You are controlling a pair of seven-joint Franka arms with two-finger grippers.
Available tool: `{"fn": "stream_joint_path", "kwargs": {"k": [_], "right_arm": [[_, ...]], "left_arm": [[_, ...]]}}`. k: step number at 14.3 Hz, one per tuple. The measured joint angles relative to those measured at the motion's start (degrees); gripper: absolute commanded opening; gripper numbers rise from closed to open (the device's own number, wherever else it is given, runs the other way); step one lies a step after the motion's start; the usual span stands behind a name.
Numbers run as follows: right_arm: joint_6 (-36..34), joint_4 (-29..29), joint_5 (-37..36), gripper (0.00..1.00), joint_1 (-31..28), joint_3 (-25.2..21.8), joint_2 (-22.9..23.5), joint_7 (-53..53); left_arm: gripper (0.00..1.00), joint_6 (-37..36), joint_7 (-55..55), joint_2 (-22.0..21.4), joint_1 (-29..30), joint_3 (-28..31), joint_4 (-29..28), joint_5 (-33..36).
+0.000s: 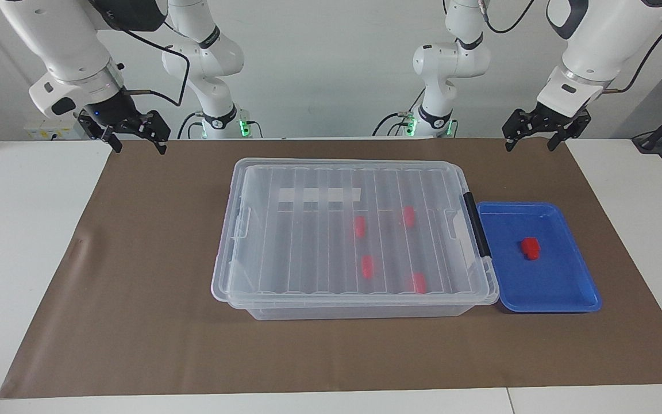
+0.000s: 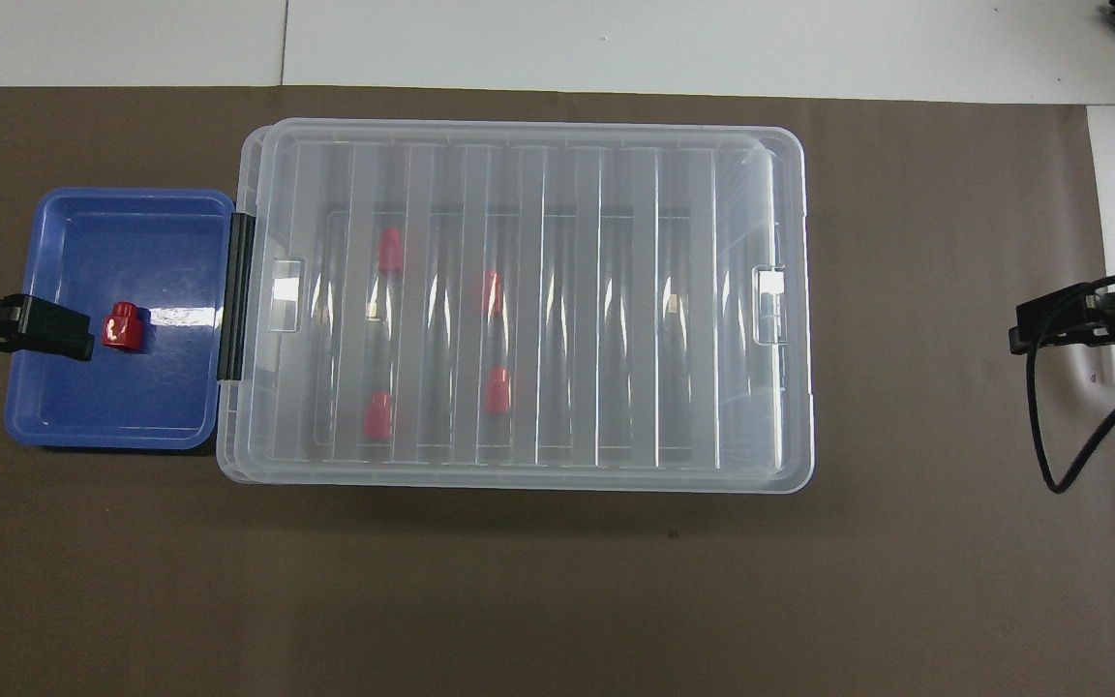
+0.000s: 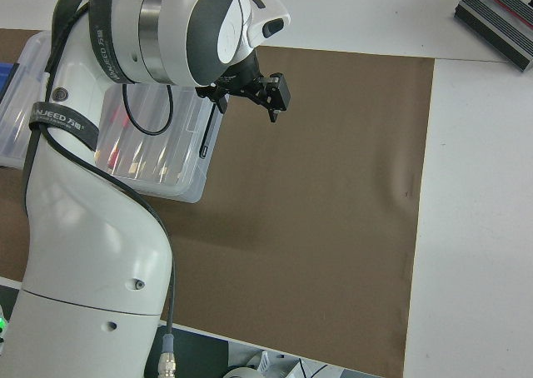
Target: Place red block in blue tray from box
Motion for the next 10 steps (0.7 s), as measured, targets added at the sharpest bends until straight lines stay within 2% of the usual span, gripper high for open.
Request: {"fn": "stream_joint_path", "kwargs": {"k": [10], "right_arm": [[0.64,0.09,-0.42,1.0,0.04,0.48,0.0,-0.8]], "left_arm": [[1.0,0.93,-0.12,-0.01,-0.22,-0.17,0.0,-0.06]]}}
